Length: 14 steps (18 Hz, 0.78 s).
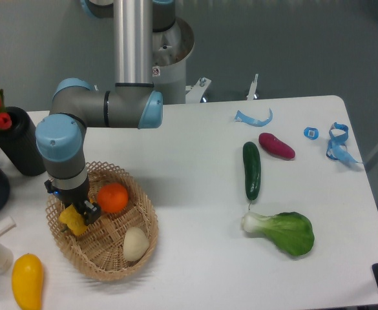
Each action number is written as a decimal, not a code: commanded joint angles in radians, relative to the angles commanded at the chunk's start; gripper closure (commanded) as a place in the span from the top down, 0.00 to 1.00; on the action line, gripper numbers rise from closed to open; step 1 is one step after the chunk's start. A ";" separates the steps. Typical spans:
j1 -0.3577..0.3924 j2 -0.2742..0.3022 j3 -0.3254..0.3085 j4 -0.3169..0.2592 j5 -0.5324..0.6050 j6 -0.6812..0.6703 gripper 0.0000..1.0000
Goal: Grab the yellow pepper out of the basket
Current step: 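Close the gripper around the yellow pepper inside the basket, then lift the yellow pepper up out of the basket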
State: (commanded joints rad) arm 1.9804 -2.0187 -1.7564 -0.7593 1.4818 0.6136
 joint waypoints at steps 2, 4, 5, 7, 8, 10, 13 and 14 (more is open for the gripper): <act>0.000 0.003 0.006 0.000 0.000 -0.002 0.17; 0.003 0.011 0.015 0.000 -0.002 -0.002 0.17; 0.006 0.017 0.024 0.000 -0.008 -0.002 0.17; 0.017 0.044 0.050 0.000 -0.023 -0.002 0.17; 0.031 0.051 0.066 0.000 -0.025 -0.002 0.17; 0.076 0.078 0.090 0.002 -0.038 -0.002 0.17; 0.179 0.103 0.144 0.000 -0.106 -0.002 0.17; 0.207 0.103 0.173 0.000 -0.120 -0.002 0.17</act>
State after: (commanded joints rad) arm 2.1872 -1.9159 -1.5834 -0.7593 1.3623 0.6121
